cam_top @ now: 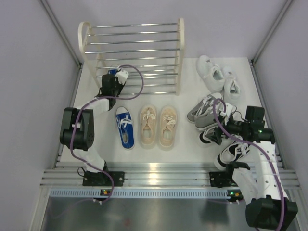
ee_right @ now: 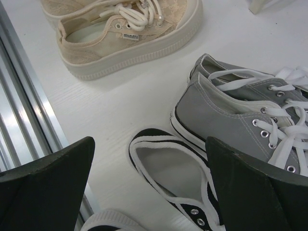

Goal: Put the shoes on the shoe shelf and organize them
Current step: Place the shoe at the shoe shelf.

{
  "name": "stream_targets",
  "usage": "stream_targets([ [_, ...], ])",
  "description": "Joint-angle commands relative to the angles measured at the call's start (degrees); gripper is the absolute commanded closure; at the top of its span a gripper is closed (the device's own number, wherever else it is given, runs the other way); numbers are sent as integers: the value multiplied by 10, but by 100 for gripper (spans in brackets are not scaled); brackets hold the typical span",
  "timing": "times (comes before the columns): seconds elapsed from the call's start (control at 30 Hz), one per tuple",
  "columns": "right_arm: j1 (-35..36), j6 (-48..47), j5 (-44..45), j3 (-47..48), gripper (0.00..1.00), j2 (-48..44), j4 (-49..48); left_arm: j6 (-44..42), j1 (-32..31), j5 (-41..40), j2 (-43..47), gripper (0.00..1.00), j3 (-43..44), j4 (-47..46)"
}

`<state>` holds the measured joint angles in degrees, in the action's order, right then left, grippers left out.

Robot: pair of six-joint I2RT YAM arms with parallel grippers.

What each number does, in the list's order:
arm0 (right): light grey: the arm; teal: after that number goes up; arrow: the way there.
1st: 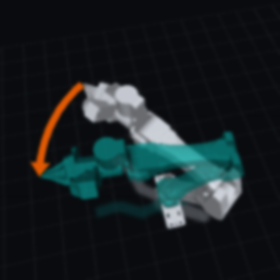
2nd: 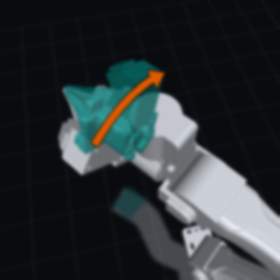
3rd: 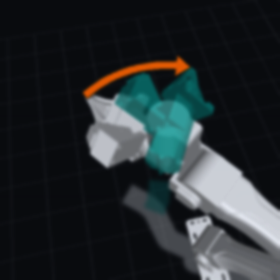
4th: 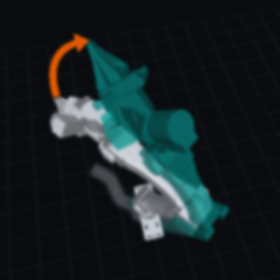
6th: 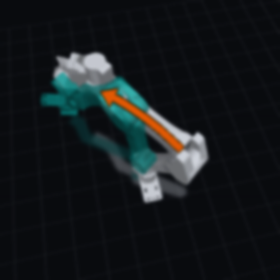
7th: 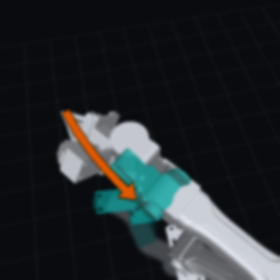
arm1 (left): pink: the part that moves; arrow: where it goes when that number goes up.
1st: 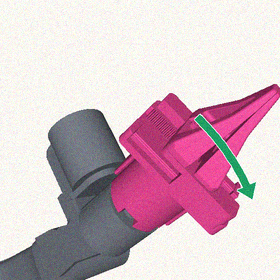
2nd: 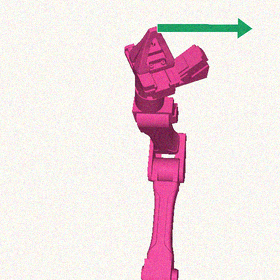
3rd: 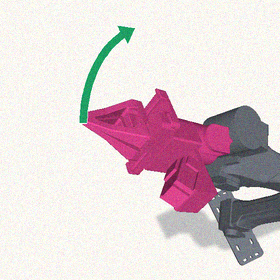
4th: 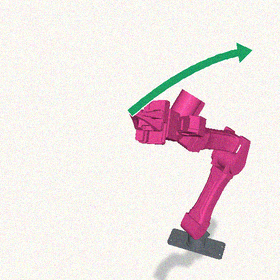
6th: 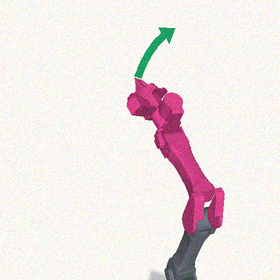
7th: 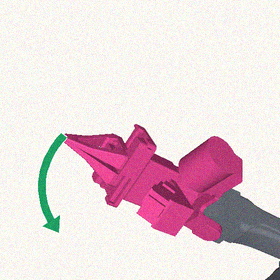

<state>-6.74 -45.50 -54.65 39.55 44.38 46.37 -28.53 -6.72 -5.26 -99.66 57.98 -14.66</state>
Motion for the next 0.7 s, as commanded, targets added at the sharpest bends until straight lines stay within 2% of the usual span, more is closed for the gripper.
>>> stream_targets([
  [0.0,-9,-21,-27,21,0,-6,2,3,5,-12,24,54,4,-64],
  [0.03,-9,-21,-27,21,1,-5,3,7,4,-11,28,50,2,-64],
  [0.17,-10,-21,-28,21,1,-7,3,32,4,-5,69,44,-8,-63],
  [0.27,-10,-22,-29,22,1,-8,4,59,4,2,104,36,-15,-42],
  [0.67,-17,-28,-37,25,1,-24,14,198,4,-2,220,31,-56,105],
])
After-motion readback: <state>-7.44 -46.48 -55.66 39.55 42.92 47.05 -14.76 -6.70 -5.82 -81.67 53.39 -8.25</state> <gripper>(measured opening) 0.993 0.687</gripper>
